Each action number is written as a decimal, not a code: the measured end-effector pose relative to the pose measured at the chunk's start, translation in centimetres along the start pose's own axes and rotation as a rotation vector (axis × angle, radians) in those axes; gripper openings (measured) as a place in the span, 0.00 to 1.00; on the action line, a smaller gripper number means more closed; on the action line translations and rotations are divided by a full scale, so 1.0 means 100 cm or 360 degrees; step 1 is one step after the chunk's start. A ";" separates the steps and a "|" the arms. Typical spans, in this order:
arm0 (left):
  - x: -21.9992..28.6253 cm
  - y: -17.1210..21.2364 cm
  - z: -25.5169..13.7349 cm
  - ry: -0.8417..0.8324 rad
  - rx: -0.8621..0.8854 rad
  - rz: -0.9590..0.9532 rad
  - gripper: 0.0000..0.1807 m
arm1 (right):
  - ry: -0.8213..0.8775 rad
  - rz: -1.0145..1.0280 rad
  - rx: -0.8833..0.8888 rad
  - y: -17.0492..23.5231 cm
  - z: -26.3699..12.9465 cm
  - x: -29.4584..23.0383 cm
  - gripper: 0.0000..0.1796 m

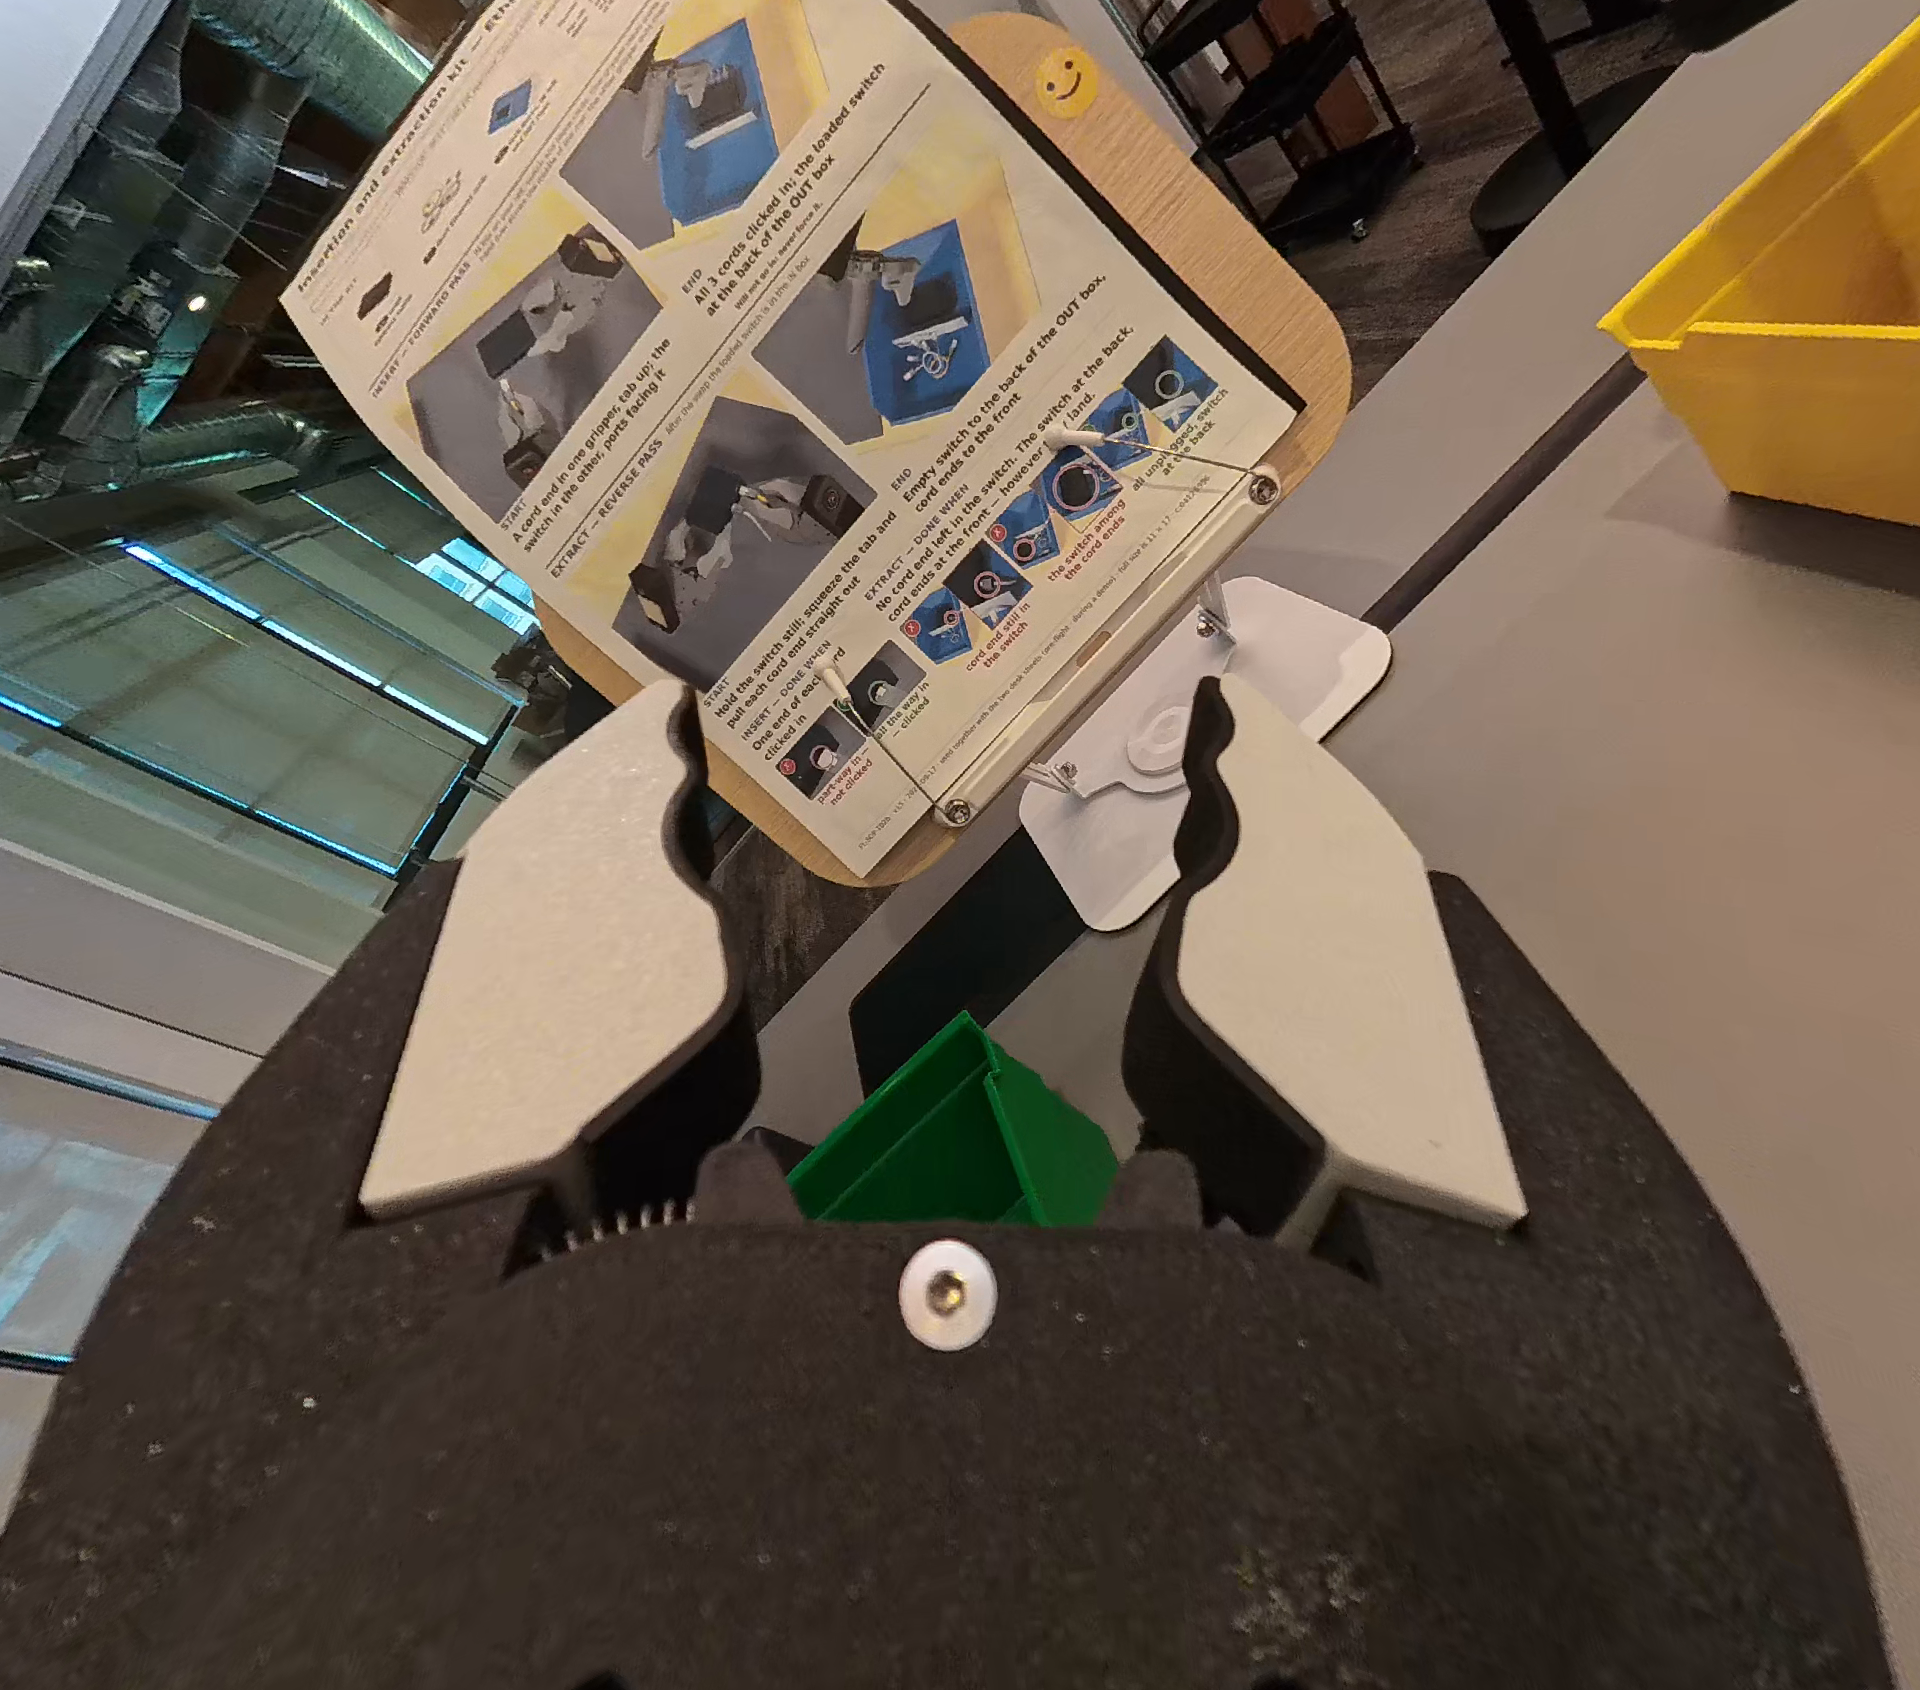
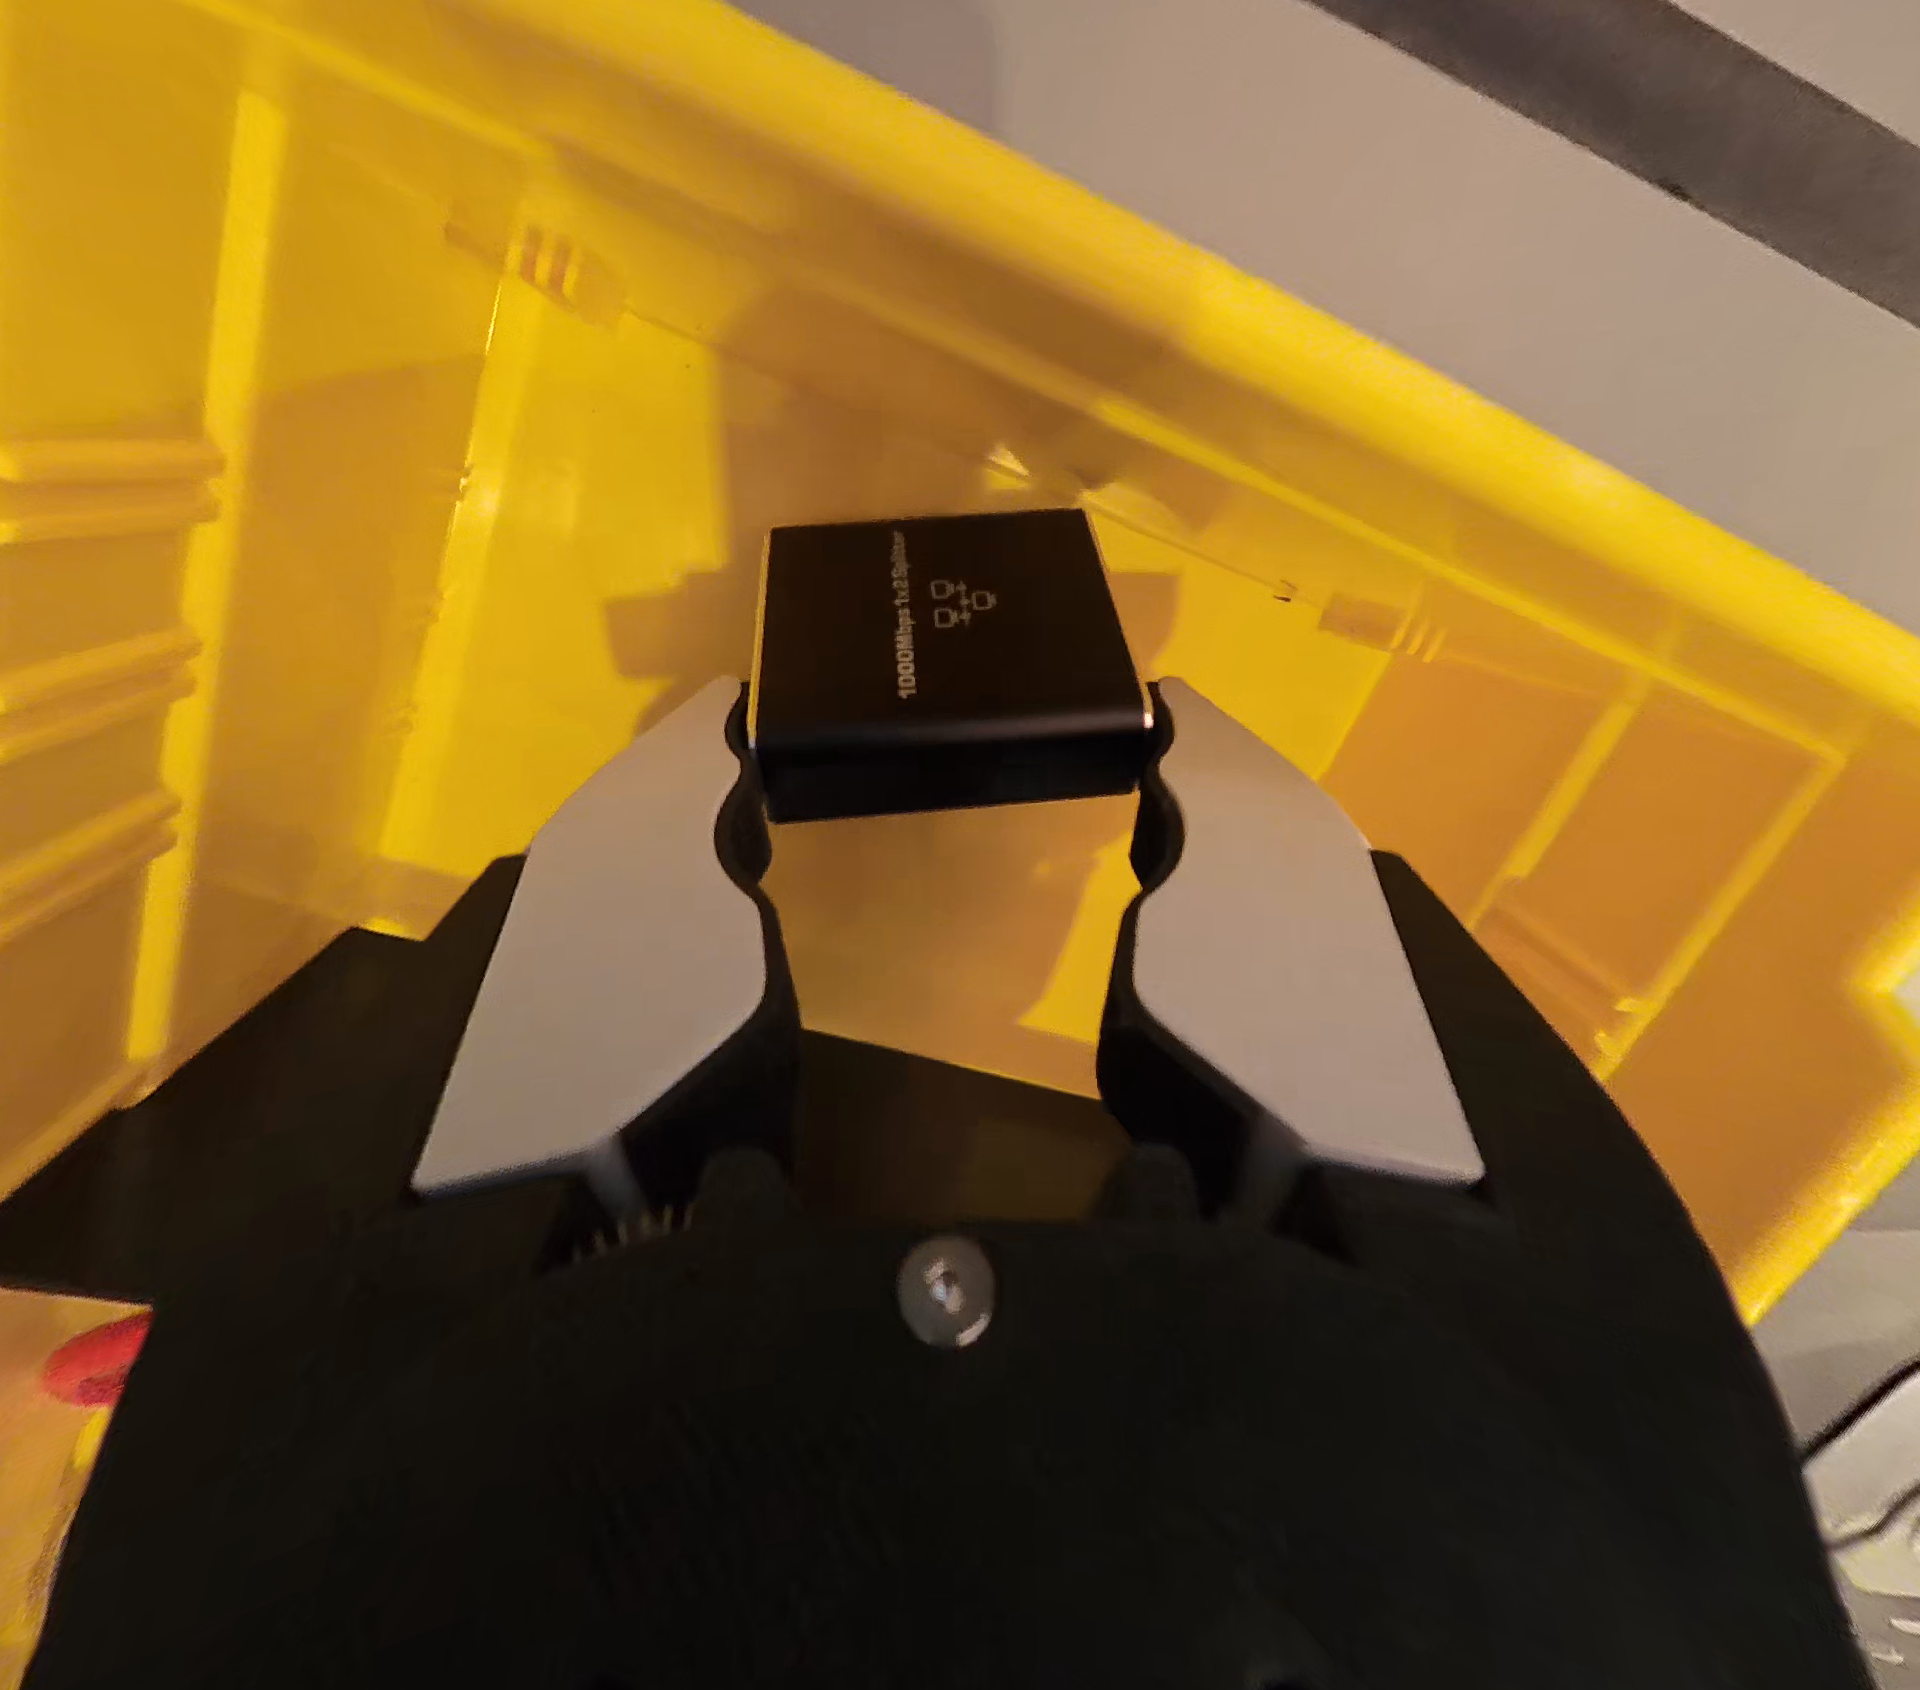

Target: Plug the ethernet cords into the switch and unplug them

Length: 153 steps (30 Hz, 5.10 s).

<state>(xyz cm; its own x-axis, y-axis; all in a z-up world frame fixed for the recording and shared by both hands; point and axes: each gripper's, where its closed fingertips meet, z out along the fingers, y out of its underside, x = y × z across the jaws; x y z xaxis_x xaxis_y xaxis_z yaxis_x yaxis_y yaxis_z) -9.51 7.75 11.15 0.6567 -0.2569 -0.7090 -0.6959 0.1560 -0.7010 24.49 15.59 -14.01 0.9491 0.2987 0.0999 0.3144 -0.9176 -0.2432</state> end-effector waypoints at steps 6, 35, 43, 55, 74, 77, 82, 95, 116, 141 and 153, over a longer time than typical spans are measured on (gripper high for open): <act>0.003 -0.002 -0.001 0.0011 0.0008 0.0008 0.48 | -0.0026 -0.0086 -0.0036 0.008 0.001 -0.002 0.39; 0.021 0.009 0.014 0.0038 -0.0068 0.0130 0.48 | -0.0217 -0.1618 0.0105 0.013 -0.007 -0.021 0.39; 0.034 0.027 0.032 0.0053 -0.0167 0.0195 0.48 | -0.0146 -0.1781 -0.0002 0.019 0.000 -0.007 0.39; 0.043 0.024 0.033 0.0075 -0.0132 0.0253 0.50 | 0.0323 -0.1998 -0.0336 0.018 -0.003 0.033 0.39; -0.042 0.095 -0.079 0.0431 -0.0684 -0.0370 0.40 | 0.0108 0.0447 0.0562 0.129 -0.139 0.054 0.25; -0.074 0.129 -0.098 0.0280 -0.0839 -0.0482 0.38 | 0.0017 0.0458 0.0496 0.140 -0.119 0.059 0.26; -0.116 0.205 -0.128 0.0046 -0.1214 -0.0736 0.38 | -0.0197 0.0481 0.0285 0.157 -0.093 0.045 0.23; -0.104 0.186 -0.104 0.0296 -0.0983 -0.0809 0.33 | 0.0252 -0.0419 0.1097 0.161 -0.198 -0.004 0.26; -0.071 0.131 -0.097 0.0461 -0.0757 -0.0580 0.33 | 0.0986 -0.1775 0.0960 0.214 -0.090 -0.091 0.36; -0.067 0.120 -0.096 0.0461 -0.0714 -0.0521 0.30 | -0.0139 -0.1282 0.0848 0.189 -0.149 -0.077 0.10; -0.056 0.110 -0.096 0.0486 -0.0699 -0.0435 0.30 | -0.0196 -0.1427 0.0207 0.170 -0.104 -0.103 0.08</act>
<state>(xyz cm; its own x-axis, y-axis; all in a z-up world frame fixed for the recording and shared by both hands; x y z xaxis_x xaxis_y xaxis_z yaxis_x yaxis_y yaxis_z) -23.58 1.78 8.16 0.7606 -0.5050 -0.4079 -0.6115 -0.3463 -0.7114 19.88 -5.80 -9.12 0.3409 0.9181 0.2020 0.9275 -0.2933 -0.2318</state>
